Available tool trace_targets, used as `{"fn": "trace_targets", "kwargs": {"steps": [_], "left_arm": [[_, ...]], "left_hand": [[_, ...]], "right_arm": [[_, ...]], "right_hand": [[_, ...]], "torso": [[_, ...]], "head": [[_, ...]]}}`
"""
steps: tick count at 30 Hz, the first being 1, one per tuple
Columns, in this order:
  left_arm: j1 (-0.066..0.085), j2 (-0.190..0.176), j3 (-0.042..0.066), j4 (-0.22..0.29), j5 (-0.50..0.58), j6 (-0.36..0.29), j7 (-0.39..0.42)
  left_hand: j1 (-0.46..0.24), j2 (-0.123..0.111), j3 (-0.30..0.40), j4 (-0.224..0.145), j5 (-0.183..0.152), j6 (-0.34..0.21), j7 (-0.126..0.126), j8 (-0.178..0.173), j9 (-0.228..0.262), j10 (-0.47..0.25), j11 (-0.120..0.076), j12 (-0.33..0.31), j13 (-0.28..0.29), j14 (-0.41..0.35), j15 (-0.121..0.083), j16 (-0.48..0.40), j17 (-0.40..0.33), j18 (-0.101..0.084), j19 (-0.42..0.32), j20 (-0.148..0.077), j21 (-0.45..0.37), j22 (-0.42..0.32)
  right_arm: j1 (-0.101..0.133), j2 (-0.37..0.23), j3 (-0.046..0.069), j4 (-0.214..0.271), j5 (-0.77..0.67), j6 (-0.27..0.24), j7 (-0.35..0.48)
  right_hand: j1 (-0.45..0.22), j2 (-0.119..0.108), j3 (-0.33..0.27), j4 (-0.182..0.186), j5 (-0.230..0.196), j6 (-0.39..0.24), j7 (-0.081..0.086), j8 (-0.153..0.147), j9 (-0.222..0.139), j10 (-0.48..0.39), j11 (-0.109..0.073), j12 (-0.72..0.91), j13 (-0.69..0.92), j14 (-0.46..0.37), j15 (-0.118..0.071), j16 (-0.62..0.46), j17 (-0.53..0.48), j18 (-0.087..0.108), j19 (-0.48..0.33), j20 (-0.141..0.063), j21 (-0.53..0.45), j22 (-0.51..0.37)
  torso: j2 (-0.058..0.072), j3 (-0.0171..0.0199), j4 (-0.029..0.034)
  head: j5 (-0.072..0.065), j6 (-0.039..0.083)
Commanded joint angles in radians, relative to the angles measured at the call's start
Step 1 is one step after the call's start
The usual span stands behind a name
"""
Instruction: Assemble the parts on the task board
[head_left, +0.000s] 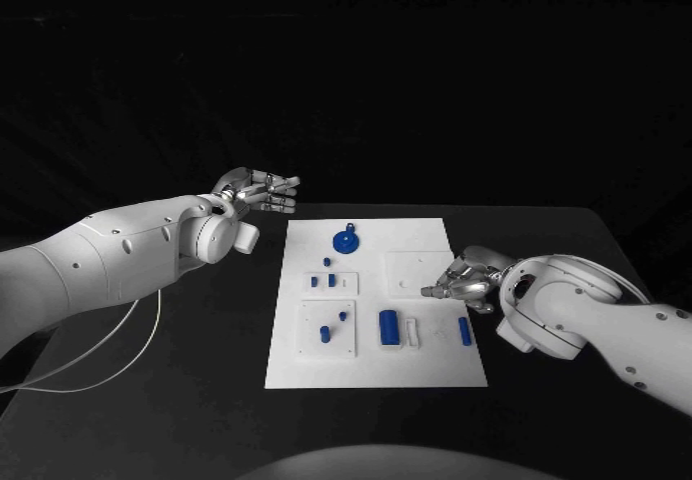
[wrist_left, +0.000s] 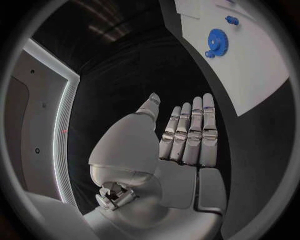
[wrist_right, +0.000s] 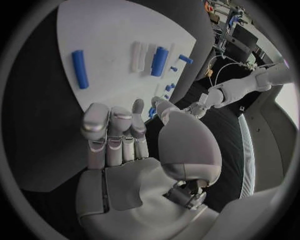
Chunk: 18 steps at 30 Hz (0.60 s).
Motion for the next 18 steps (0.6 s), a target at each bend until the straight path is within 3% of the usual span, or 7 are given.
{"fn": "trace_targets", "kwargs": {"steps": [1,9,12,13,15,18], "left_arm": [[0.001,0.002,0.001,-0.001,-0.002,0.017,0.017],[0.001,0.003,0.0,-0.004,-0.001,0.024,0.018],[0.001,0.006,0.0,-0.007,0.0,0.025,0.019],[0.001,0.007,0.0,-0.008,0.0,0.025,0.019],[0.0,0.009,0.0,-0.01,0.0,0.026,0.02],[0.0,0.01,0.0,-0.013,0.0,0.028,0.02]], "left_hand": [[-0.001,-0.008,0.003,0.0,0.0,-0.002,0.001,0.005,0.0,-0.006,0.002,0.0,0.001,-0.006,0.001,-0.004,0.001,0.006,0.005,0.005,0.004,-0.001],[-0.002,-0.01,0.004,-0.005,-0.001,-0.011,0.002,0.004,0.0,-0.01,0.003,0.0,0.001,-0.007,0.001,-0.004,0.001,0.007,0.006,0.005,0.004,-0.002],[-0.004,-0.012,0.003,-0.003,-0.001,-0.016,0.003,0.004,0.0,-0.012,0.004,0.0,0.001,-0.006,0.001,-0.004,0.001,0.008,0.008,0.005,0.005,-0.002],[-0.005,-0.014,0.003,-0.003,-0.002,-0.018,0.003,0.004,0.0,-0.013,0.004,0.0,0.001,-0.005,0.001,-0.004,0.002,0.009,0.01,0.005,0.006,-0.002],[-0.005,-0.017,0.002,-0.003,-0.003,-0.019,0.003,0.004,0.0,-0.013,0.004,0.0,0.001,-0.005,0.001,-0.004,0.001,0.009,0.01,0.005,0.007,-0.002],[-0.006,-0.02,0.004,-0.001,-0.003,-0.019,0.003,0.004,0.0,-0.015,0.004,0.001,0.001,-0.006,0.001,-0.004,0.001,0.01,0.012,0.005,0.007,-0.002]], "right_arm": [[0.004,-0.018,0.003,-0.019,0.034,0.065,-0.003],[0.008,-0.069,0.006,-0.041,0.039,0.109,-0.001],[0.003,-0.085,0.003,-0.044,0.038,0.129,-0.002],[0.002,-0.09,-0.001,-0.044,0.037,0.138,-0.003],[-0.002,-0.098,-0.008,-0.044,0.033,0.15,-0.003],[-0.011,-0.106,-0.014,-0.036,0.025,0.16,-0.004]], "right_hand": [[0.001,-0.006,0.0,0.004,0.008,-0.003,-0.004,0.001,0.005,0.006,0.0,-0.001,-0.002,-0.002,-0.006,0.004,0.002,-0.017,0.063,-0.009,0.006,0.071],[-0.001,-0.005,0.007,0.0,0.016,-0.009,-0.002,0.001,-0.021,0.001,0.002,-0.013,-0.01,-0.003,-0.004,0.004,0.004,-0.017,0.062,-0.007,0.005,0.075],[-0.011,-0.002,0.008,0.01,0.011,-0.01,-0.002,0.001,-0.022,-0.001,0.002,-0.015,-0.011,-0.003,-0.004,0.003,0.004,-0.018,0.062,-0.007,0.005,0.076],[-0.018,0.0,0.011,0.017,-0.008,-0.011,-0.001,0.001,-0.022,-0.002,0.003,-0.016,-0.012,-0.003,-0.003,0.003,0.005,-0.017,0.062,-0.007,0.005,0.076],[-0.032,-0.006,0.053,0.028,-0.086,-0.013,0.001,0.001,-0.02,-0.003,0.003,-0.018,-0.013,-0.003,-0.003,0.003,0.006,-0.017,0.062,-0.006,0.004,0.077],[-0.056,-0.02,0.099,0.019,-0.105,-0.012,0.001,0.002,-0.012,-0.003,0.004,-0.019,-0.015,-0.003,-0.002,0.002,0.007,-0.017,0.062,-0.005,0.001,0.078]], "torso": [[0.0,-0.0004,-0.0017],[0.0,0.0015,-0.0034],[-0.001,0.0008,-0.0042],[-0.001,0.0008,-0.0046],[-0.003,0.0009,-0.0057],[-0.002,0.0016,-0.0054]], "head": [[-0.007,0.003],[-0.02,0.008],[-0.013,0.011],[-0.011,0.012],[-0.01,0.011],[-0.011,0.012]]}}
